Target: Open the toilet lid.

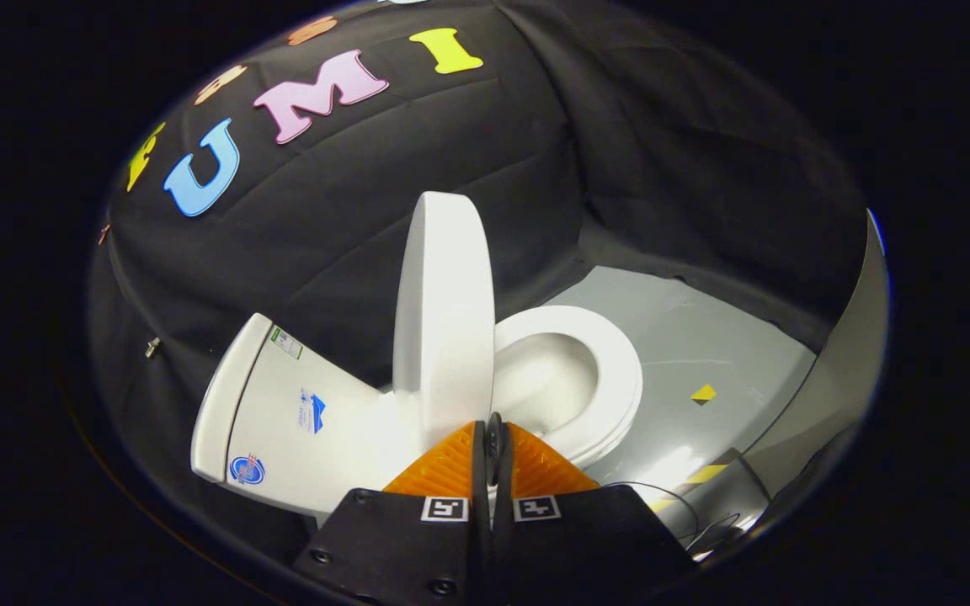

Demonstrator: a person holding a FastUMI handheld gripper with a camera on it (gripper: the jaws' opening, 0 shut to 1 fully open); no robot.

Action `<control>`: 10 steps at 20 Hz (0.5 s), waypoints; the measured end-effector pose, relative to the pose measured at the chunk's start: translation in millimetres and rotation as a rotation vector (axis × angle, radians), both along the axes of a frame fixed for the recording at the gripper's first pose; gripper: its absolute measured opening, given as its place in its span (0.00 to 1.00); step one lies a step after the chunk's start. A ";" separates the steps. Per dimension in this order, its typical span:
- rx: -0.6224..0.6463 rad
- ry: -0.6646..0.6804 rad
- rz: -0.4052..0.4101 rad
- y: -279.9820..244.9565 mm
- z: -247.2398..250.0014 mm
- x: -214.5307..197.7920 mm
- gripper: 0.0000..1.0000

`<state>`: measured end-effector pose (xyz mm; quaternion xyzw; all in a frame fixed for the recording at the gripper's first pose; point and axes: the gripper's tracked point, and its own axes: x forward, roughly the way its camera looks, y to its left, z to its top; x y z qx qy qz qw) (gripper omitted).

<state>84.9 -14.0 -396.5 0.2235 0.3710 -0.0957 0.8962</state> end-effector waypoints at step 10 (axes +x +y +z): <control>-0.186 -0.068 0.013 44.5 35.5 6.1 0.05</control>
